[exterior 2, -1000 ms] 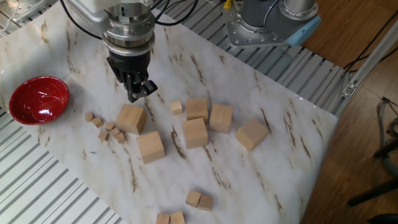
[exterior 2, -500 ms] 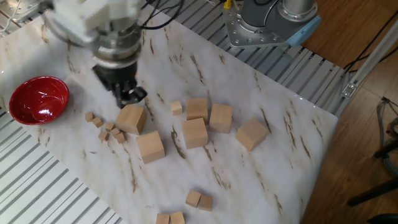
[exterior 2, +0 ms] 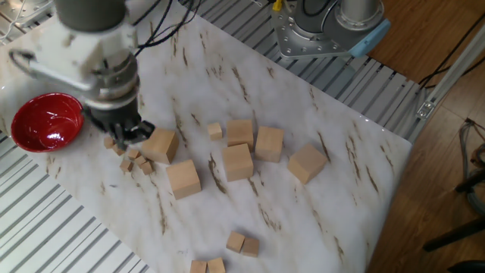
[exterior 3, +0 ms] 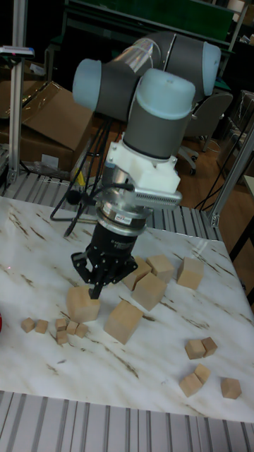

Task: Pick up one small block

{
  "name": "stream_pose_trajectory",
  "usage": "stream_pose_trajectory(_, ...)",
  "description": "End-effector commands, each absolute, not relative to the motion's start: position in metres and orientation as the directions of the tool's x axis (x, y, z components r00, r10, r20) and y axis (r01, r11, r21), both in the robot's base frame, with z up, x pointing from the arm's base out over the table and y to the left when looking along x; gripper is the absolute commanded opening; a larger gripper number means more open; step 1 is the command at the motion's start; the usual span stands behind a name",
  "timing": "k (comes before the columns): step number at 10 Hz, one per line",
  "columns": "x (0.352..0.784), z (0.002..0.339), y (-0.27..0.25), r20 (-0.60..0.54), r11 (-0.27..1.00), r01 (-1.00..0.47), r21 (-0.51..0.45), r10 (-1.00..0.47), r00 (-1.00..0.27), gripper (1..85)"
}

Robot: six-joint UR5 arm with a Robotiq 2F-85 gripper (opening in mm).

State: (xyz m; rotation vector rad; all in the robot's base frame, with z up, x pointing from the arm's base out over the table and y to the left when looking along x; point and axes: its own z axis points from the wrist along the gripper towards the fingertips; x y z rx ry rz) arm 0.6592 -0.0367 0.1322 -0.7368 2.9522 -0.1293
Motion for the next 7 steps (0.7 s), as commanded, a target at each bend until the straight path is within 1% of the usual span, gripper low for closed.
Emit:
stream_pose_trajectory(1, 0.652, 0.090, -0.021, -0.065, 0.630, -0.771, -0.088, -0.776, -0.627, 1.0)
stream_pose_trajectory(2, 0.643, 0.069, -0.022, -0.051, 0.588, -0.802, -0.103, -0.809, -0.586, 1.0)
stream_pose_trajectory(3, 0.640, 0.058, -0.032, -0.008, 0.569, -0.814, -0.116, -0.820, -0.572, 1.0)
stream_pose_trajectory(5, 0.641, 0.048, -0.030, -0.010, 0.584, -0.805, -0.105, -0.810, -0.586, 1.0)
stream_pose_trajectory(6, 0.641, 0.045, -0.023, -0.033, 0.583, -0.808, -0.090, -0.812, -0.582, 2.0)
stream_pose_trajectory(7, 0.642, 0.043, -0.024, -0.034, 0.551, -0.829, -0.090, -0.834, -0.551, 8.0)
